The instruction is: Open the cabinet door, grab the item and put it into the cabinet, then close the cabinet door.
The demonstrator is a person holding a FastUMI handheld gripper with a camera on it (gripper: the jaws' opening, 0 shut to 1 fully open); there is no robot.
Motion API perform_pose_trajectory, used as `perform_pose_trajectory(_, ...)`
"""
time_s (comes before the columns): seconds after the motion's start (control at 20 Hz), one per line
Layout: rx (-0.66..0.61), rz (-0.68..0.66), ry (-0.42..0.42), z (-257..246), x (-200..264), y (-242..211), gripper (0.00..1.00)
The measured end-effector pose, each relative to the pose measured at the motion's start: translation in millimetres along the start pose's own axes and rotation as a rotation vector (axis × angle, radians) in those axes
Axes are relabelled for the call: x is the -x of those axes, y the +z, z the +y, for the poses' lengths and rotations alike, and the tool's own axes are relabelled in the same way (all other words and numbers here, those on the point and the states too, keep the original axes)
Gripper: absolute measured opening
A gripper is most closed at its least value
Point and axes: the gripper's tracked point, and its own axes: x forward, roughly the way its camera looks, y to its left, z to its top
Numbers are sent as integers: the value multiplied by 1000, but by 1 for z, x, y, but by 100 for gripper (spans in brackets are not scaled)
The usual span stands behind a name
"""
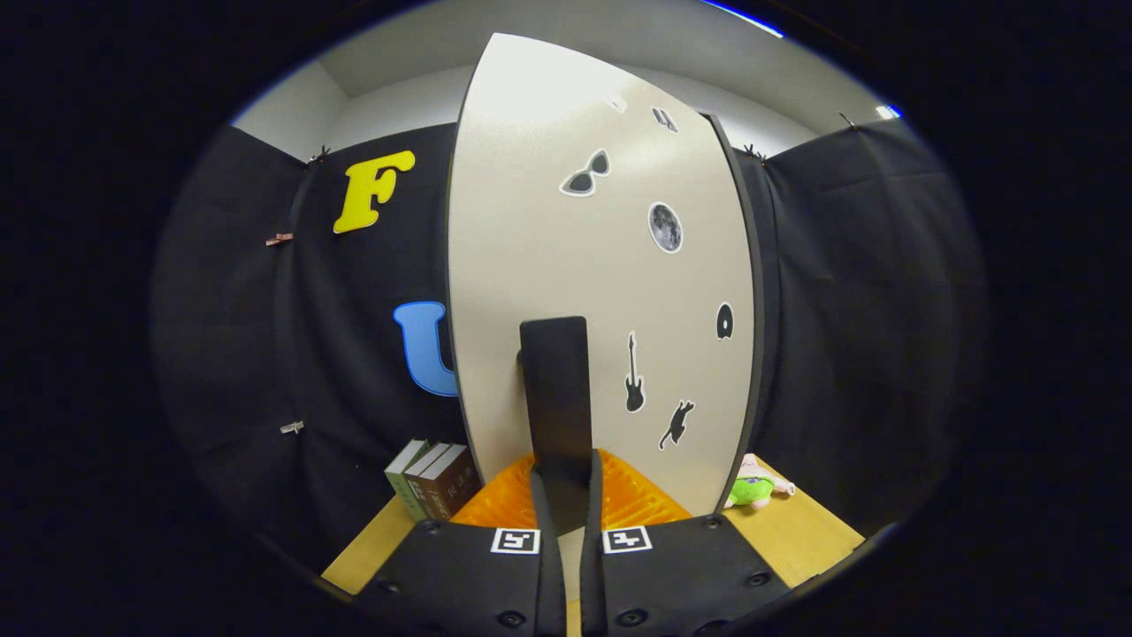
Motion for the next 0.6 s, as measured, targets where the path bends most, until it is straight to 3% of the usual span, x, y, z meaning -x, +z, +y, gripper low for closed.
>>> perform_pose_trajectory(0.4,59,14,254,-35,32,2,11)
perform_pose_trajectory(0.6,41,2,300,-65,48,7,11)
